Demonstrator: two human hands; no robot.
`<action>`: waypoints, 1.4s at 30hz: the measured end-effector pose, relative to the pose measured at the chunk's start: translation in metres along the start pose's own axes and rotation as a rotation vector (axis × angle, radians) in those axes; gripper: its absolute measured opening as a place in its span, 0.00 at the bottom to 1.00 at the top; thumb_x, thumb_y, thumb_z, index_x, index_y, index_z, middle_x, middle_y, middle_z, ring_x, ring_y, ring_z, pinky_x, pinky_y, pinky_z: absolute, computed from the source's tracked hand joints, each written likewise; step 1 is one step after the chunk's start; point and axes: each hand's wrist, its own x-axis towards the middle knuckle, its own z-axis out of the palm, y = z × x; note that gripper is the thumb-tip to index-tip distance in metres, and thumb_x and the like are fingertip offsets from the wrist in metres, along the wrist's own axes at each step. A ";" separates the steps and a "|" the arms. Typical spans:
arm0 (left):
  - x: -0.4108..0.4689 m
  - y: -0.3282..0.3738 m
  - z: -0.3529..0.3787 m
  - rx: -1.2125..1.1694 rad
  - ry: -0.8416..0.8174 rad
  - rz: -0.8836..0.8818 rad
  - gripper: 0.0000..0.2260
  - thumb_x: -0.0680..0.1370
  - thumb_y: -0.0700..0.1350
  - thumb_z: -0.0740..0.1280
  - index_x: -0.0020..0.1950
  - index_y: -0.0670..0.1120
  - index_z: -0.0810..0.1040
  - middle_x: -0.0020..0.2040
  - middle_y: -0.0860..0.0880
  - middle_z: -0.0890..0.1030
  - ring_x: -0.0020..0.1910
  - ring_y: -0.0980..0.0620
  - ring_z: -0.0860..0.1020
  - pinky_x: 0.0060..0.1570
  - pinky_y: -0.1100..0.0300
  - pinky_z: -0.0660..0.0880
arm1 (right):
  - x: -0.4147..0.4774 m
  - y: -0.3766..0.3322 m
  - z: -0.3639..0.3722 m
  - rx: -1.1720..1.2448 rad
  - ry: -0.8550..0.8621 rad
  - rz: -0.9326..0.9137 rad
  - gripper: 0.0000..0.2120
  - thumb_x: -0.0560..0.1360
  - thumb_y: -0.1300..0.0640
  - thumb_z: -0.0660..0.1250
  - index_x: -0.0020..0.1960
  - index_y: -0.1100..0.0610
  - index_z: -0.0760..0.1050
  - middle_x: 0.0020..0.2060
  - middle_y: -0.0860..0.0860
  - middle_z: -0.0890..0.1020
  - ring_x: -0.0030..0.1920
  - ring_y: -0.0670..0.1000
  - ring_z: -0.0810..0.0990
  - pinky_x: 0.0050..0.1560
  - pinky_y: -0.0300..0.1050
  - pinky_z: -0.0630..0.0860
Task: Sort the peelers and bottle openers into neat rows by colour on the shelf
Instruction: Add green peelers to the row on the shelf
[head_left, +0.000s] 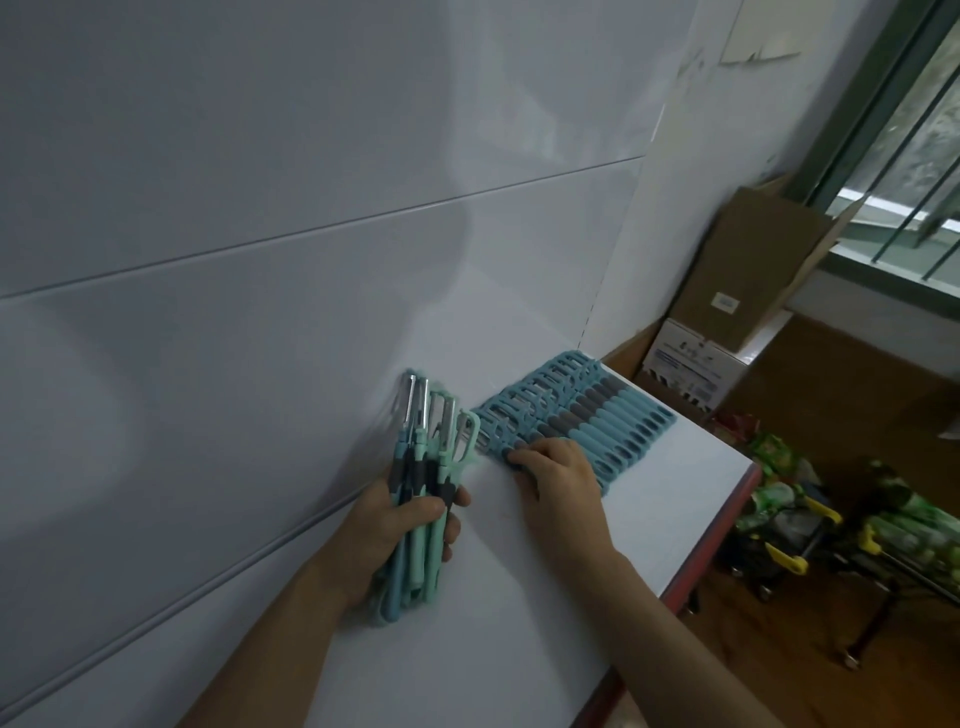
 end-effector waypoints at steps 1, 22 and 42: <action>0.000 0.000 0.001 0.007 0.007 -0.003 0.16 0.73 0.40 0.69 0.57 0.32 0.79 0.40 0.36 0.79 0.38 0.43 0.78 0.37 0.51 0.79 | -0.001 -0.002 -0.001 -0.008 0.009 0.002 0.09 0.76 0.60 0.73 0.56 0.54 0.85 0.51 0.50 0.83 0.52 0.55 0.77 0.52 0.50 0.77; -0.010 -0.004 0.053 -0.117 0.113 0.147 0.21 0.80 0.50 0.68 0.73 0.55 0.72 0.63 0.45 0.83 0.61 0.43 0.82 0.53 0.50 0.81 | 0.002 -0.073 -0.051 1.231 -0.230 0.529 0.03 0.78 0.63 0.71 0.51 0.62 0.82 0.43 0.60 0.85 0.41 0.54 0.83 0.41 0.47 0.80; -0.011 0.000 0.016 -0.151 0.083 0.048 0.26 0.70 0.39 0.65 0.68 0.37 0.71 0.49 0.39 0.81 0.32 0.47 0.76 0.30 0.56 0.74 | 0.005 -0.025 -0.041 0.351 -0.059 0.325 0.06 0.78 0.53 0.72 0.50 0.49 0.74 0.45 0.45 0.79 0.42 0.46 0.78 0.40 0.41 0.78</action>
